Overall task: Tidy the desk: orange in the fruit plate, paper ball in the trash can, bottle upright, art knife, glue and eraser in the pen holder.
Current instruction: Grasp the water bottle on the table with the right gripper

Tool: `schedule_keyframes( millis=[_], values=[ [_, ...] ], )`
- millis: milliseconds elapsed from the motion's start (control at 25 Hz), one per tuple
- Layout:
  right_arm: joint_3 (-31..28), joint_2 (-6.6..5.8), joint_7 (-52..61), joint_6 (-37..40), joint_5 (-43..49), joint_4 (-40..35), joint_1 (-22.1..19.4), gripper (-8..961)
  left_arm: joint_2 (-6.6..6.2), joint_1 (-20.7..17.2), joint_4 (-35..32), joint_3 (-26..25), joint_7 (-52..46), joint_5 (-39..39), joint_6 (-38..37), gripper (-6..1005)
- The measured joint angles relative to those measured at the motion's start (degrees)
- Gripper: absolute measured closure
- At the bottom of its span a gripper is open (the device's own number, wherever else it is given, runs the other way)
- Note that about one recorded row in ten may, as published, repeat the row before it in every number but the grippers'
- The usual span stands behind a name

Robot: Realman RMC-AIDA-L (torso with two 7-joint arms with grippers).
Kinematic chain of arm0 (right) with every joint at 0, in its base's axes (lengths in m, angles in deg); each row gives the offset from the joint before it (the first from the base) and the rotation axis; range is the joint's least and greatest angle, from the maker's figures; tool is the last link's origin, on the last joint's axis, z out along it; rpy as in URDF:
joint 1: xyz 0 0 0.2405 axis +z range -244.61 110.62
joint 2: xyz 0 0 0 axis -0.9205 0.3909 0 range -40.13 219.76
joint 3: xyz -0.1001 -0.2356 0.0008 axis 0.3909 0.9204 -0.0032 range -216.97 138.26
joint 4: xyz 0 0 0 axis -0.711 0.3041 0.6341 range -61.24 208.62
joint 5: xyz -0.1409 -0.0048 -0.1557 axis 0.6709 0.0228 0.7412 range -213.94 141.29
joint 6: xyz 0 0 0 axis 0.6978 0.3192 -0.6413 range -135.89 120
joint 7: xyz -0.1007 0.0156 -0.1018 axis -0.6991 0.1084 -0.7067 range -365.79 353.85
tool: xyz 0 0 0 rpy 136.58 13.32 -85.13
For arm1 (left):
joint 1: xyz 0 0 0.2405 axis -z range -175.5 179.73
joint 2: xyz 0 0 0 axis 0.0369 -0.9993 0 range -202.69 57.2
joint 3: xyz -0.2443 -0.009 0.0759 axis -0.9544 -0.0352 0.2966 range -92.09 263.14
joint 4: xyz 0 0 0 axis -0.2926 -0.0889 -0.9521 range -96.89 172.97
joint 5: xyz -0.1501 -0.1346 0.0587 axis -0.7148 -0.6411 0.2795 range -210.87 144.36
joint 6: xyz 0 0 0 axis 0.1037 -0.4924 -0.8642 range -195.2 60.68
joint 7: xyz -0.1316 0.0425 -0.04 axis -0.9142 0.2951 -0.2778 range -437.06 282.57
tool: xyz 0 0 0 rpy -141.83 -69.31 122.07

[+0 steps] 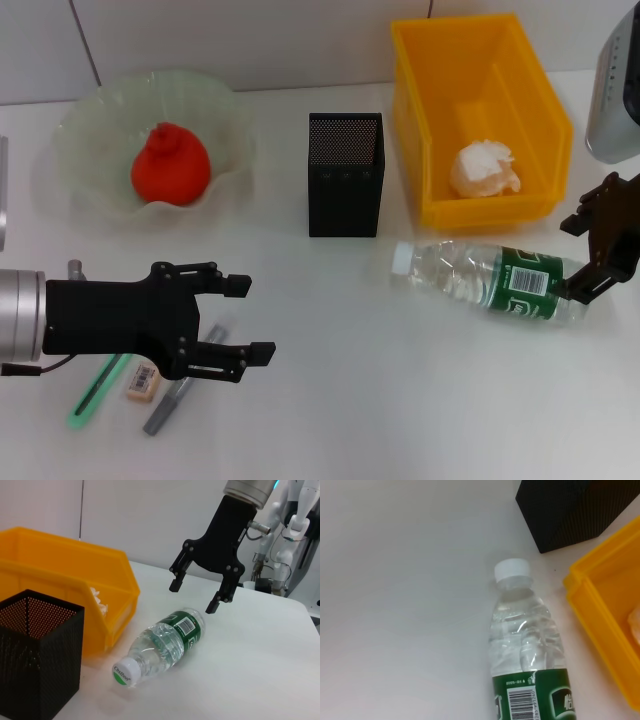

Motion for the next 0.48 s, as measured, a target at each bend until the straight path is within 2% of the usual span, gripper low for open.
schedule_keyframes(
  millis=[480],
  values=[
    [0.26,0.62,-0.7,-2.35,0.05,3.9,1.01,153,0.0,0.34,0.0,0.13,0.0,0.0,0.09,138]
  ],
)
